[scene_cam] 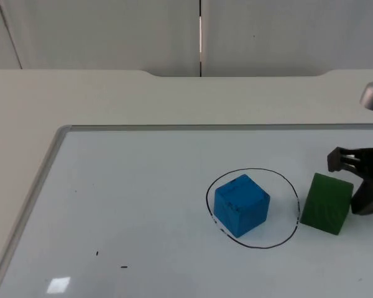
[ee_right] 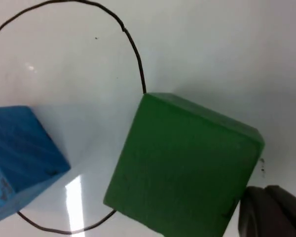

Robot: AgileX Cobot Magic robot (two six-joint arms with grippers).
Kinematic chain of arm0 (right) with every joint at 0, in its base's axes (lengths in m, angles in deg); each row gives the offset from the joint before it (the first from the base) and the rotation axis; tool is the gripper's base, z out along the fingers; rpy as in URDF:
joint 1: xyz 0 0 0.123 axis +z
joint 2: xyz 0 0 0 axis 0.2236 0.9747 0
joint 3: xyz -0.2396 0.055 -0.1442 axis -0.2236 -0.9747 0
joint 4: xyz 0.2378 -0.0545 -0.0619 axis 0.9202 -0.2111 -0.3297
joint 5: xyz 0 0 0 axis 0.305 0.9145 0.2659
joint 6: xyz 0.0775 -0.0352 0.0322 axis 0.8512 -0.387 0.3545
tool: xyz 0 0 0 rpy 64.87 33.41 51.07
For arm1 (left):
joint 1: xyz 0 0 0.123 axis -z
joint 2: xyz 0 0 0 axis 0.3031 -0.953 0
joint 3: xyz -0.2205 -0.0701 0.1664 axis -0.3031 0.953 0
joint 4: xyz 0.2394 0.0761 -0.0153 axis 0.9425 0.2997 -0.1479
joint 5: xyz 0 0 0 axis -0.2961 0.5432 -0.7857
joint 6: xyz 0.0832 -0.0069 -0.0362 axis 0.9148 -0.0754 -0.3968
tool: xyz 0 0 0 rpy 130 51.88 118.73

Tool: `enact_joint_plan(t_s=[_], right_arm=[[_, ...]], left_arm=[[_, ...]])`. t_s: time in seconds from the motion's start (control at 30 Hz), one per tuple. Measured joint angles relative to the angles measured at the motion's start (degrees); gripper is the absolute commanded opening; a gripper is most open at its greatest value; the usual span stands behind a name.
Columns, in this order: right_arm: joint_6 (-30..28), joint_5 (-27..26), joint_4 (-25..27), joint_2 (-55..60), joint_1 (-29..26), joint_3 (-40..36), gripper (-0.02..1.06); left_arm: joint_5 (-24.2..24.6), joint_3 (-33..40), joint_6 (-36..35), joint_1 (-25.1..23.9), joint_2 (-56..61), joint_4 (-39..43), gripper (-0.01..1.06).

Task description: Push the two cubes into the marked area.

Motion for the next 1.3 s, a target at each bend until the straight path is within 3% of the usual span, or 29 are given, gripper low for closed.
enact_joint_plan(t_s=[0.4,0.77,1.07,1.3], right_arm=[[-1.3,0.3,0.2,1.0,0.0,0.0,0.0],[-1.9,-4.6,1.8,4.3,0.1,0.0,0.0],[-1.9,-7.5,3.1,4.6,5.2,0.0,0.0],[-1.9,-8.1,3.3,4.6,5.8,0.0,0.0]], left_arm=[[0.0,0.0,0.0,0.0,0.0,0.0,0.0],[0.0,0.0,0.0,0.0,0.0,0.0,0.0],[0.0,0.0,0.0,0.0,0.0,0.0,0.0],[0.0,0.0,0.0,0.0,0.0,0.0,0.0]])
